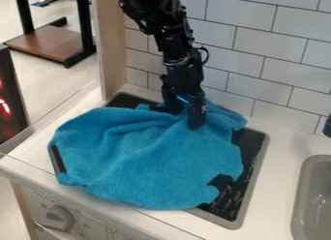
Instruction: Put the cloth
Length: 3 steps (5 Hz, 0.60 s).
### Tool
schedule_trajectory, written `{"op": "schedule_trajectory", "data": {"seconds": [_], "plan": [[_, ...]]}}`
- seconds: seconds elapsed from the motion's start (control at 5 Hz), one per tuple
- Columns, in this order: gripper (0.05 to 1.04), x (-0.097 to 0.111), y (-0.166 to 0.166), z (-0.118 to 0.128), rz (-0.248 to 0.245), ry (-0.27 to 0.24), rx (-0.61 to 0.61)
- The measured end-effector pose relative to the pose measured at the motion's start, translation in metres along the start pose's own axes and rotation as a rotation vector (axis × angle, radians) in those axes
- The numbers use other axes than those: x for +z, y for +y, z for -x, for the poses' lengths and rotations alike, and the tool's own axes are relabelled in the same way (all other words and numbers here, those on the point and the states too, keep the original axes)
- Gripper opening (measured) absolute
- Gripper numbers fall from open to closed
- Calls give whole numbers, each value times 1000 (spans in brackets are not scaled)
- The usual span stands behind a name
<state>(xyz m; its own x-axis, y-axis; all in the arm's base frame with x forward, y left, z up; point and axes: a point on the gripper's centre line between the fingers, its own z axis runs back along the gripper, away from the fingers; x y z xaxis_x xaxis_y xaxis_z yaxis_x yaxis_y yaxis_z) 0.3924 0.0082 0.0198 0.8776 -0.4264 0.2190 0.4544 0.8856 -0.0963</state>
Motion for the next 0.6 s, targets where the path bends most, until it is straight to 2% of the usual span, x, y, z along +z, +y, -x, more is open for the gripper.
{"op": "schedule_trajectory", "data": {"seconds": [0.4, 0.6], "plan": [[998, 6, -7, 18, 39, 43, 16], [998, 21, -8, 29, 48, 79, 32]]}}
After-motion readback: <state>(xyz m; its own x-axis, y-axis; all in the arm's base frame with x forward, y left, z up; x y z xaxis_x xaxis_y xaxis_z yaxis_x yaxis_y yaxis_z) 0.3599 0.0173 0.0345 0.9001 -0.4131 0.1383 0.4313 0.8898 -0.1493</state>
